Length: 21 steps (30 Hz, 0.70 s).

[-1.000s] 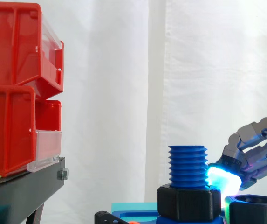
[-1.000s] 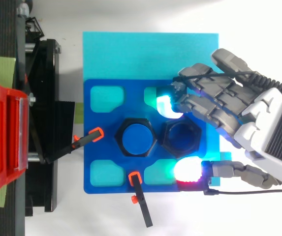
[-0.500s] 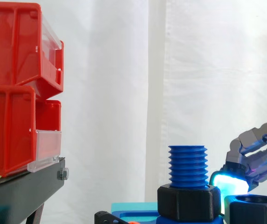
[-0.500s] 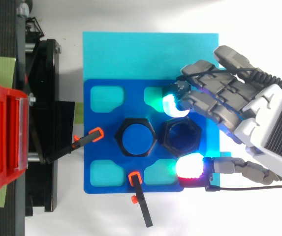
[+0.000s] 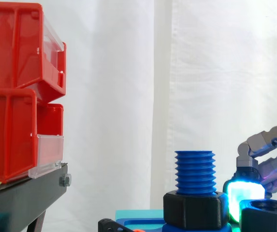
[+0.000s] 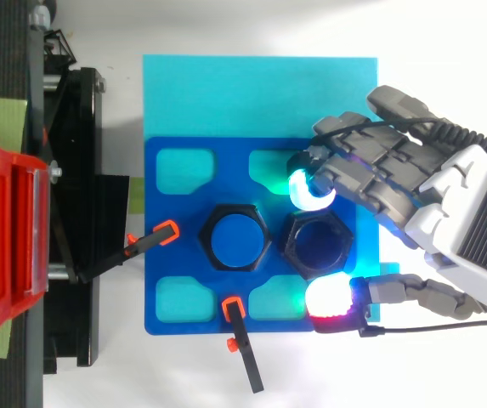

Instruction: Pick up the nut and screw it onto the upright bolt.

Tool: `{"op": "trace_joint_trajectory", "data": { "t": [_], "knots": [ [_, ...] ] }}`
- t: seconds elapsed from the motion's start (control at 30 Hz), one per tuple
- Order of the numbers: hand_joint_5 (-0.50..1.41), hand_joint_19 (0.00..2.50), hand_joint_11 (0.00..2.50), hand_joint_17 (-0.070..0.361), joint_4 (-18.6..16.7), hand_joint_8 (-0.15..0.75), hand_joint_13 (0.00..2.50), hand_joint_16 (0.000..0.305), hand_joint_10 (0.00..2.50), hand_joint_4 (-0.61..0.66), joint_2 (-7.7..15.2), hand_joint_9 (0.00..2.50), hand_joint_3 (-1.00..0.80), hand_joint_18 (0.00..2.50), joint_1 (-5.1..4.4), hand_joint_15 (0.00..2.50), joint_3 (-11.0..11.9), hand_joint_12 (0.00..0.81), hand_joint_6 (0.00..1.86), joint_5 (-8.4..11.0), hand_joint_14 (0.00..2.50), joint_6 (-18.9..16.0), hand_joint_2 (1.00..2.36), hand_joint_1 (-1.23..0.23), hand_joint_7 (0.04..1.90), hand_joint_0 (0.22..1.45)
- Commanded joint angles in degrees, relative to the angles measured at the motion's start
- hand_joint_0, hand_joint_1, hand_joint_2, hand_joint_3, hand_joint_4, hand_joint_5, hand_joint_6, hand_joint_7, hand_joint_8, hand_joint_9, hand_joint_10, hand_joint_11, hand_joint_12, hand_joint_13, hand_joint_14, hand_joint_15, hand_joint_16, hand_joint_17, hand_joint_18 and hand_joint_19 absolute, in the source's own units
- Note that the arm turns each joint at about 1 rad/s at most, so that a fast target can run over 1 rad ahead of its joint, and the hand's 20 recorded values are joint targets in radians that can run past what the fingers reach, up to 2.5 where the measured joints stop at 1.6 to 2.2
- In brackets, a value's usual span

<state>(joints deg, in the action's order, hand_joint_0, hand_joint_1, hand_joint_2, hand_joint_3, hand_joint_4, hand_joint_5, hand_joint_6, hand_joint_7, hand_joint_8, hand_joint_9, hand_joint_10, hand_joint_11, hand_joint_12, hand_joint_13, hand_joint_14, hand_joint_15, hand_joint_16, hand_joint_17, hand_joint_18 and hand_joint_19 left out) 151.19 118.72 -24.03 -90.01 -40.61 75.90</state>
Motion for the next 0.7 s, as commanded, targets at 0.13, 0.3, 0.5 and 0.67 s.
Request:
{"op": "trace_joint_trajectory", "data": {
  "t": [0.13,0.3,0.5,0.67],
  "knots": [
    [-0.13,0.2,0.13,0.108,2.0,0.289,0.53,0.048,0.0,0.22,-0.1,0.64,-0.5,0.55,0.3,0.02,1.2,0.359,0.5,0.0,0.0,-0.1,1.0,-0.69,1.27,0.54],
    [-0.13,0.2,0.13,0.108,7.4,0.29,0.53,0.048,0.0,0.22,-0.7,0.64,-0.5,0.56,0.74,0.02,2.5,0.36,0.5,-0.09,0.0,-0.8,1.0,-0.68,1.28,0.54],
    [-0.13,0.21,0.13,0.108,10.3,0.29,0.53,0.048,0.0,0.22,-3.5,0.64,-0.5,0.56,1.71,0.02,2.5,0.359,0.5,-2.2,0.0,-2.0,1.0,-0.68,1.27,0.54],
    [-0.13,0.21,0.13,0.108,11.7,0.292,0.53,0.048,0.0,0.22,-4.8,0.64,-0.5,0.56,2.32,0.02,2.6,0.359,0.5,-3.52,0.0,-1.9,1.0,-0.68,1.28,0.54]
  ]
}}
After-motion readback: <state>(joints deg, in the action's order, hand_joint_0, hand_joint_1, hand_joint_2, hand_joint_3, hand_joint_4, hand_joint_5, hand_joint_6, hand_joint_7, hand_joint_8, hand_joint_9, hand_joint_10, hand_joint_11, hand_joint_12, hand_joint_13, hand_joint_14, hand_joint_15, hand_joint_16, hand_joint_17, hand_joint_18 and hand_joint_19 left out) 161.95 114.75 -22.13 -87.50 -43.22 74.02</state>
